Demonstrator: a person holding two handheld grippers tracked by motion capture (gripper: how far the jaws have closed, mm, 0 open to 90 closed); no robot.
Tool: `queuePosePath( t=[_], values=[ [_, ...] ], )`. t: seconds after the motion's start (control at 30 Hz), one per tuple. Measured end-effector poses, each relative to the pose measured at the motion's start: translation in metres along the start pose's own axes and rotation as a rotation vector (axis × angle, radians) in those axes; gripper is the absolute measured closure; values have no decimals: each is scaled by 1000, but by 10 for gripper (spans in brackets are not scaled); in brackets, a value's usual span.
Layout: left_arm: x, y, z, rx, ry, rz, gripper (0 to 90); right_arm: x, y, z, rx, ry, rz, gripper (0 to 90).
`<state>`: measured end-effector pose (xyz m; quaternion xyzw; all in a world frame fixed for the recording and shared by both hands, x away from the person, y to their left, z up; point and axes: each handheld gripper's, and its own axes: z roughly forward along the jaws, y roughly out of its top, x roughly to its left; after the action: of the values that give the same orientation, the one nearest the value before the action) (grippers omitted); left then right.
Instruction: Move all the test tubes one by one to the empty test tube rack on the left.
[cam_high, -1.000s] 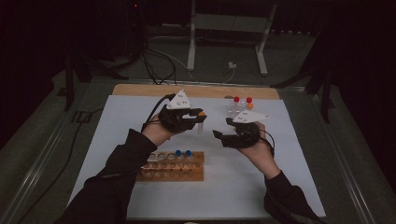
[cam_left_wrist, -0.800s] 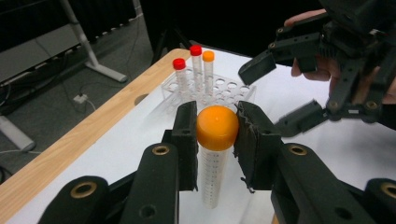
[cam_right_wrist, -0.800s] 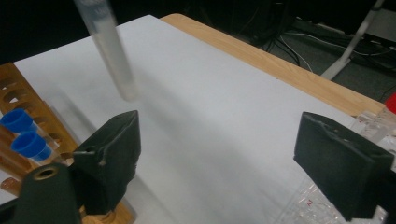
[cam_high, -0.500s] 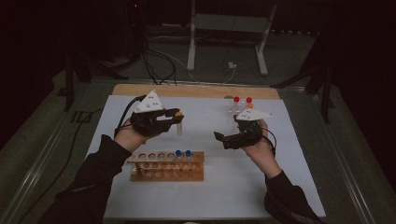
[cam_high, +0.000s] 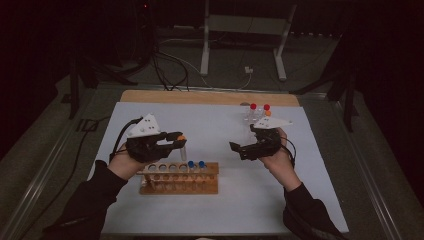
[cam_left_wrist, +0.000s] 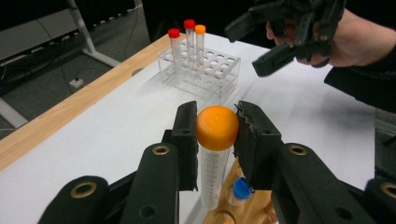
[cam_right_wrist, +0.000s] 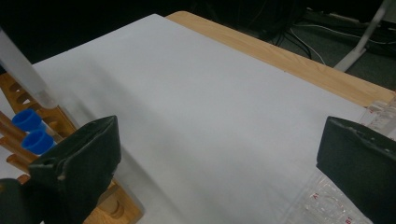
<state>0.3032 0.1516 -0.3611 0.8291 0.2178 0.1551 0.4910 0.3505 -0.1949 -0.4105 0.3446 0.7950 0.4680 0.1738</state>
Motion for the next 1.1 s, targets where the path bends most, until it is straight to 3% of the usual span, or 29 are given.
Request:
queuePosePath(
  t=[0.27,0.6,1.1],
  values=[
    [-7,-19,5,24,-14,-9,715,-1,0,-2,-5,-5,-2,0],
    [-11,-51,23,64,-27,-30,714,-2,0,-5,-12,-2,0,0],
    [-13,-69,36,80,-24,-20,712,-3,2,-8,-18,10,-1,0]
  ],
)
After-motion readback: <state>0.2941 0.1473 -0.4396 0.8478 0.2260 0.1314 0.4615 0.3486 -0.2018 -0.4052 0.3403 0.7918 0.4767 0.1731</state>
